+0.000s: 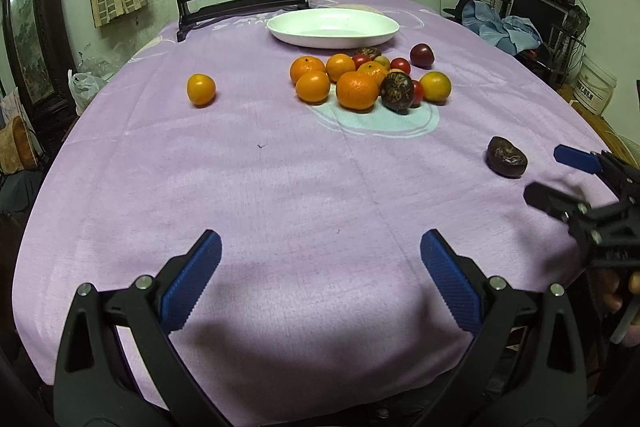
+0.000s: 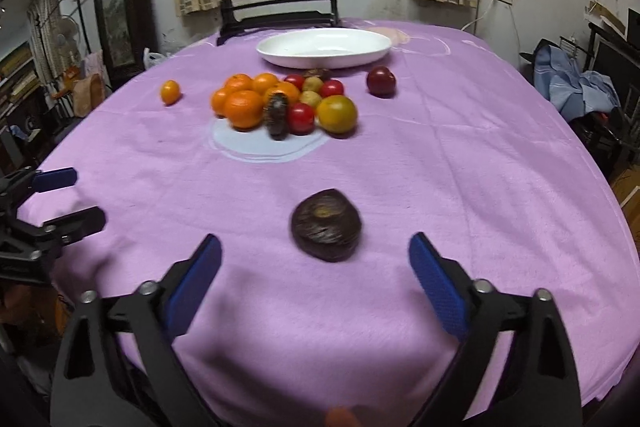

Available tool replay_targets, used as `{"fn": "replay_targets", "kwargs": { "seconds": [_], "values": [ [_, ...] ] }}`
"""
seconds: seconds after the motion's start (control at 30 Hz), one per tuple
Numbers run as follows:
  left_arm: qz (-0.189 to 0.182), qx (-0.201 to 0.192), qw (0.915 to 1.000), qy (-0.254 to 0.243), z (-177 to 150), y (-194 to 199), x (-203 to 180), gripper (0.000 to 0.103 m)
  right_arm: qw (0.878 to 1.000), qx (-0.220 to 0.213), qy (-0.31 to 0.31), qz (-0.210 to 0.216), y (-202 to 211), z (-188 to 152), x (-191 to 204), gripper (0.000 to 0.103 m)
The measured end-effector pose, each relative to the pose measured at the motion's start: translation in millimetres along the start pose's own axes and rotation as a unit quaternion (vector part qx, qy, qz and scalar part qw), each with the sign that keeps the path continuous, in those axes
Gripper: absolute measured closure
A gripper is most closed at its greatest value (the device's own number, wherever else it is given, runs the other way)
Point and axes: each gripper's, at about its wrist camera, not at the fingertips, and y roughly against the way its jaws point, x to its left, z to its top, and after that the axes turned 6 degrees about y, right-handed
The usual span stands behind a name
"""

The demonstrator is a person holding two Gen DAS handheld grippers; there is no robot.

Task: Organize fruits
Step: 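Grasp the brown passion fruit with the right tool while the left tool grasps a small orange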

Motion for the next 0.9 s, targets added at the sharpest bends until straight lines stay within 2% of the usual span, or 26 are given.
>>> {"fn": "replay_targets", "kwargs": {
  "seconds": [0.1,0.23,0.33,0.4,0.6,0.73,0.8,0.9],
  "values": [
    [-0.002,-0.001,1.0000,0.000,0.7,-4.6,2.3,0.002,1.000,0.016,-0.003,-0.004,-12.9,2.9,-6.9,0.024],
    [0.000,0.004,1.0000,0.007,3.8,-13.3,11.7,0.002,0.999,0.040,-0.003,0.012,-28.9,5.7,-10.9,0.032],
    [0.003,0.010,0.9998,0.017,9.3,-20.1,21.8,0.002,0.999,0.047,0.003,0.023,-35.8,6.8,-9.6,0.042],
    [0.003,0.013,0.9996,0.025,13.1,-24.7,28.7,0.002,0.999,0.045,0.005,0.025,-36.8,8.2,-10.0,0.056],
    [-0.002,0.014,0.9992,0.038,43.1,-41.5,56.2,0.002,0.998,0.041,-0.011,0.044,-37.3,9.1,-16.0,0.058],
    [0.023,-0.005,0.9992,0.034,88.6,-66.2,88.3,0.005,0.998,0.041,-0.013,0.051,-36.9,9.4,-17.3,0.058],
    [0.023,-0.003,0.9989,0.041,108.0,-80.5,102.0,0.017,0.998,0.042,-0.012,0.053,-37.2,9.6,-17.5,0.058],
    [0.031,0.014,0.9980,0.053,134.3,-109.5,119.9,0.030,0.997,0.043,-0.013,0.056,-37.8,10.1,-18.3,0.058]
  ]
}}
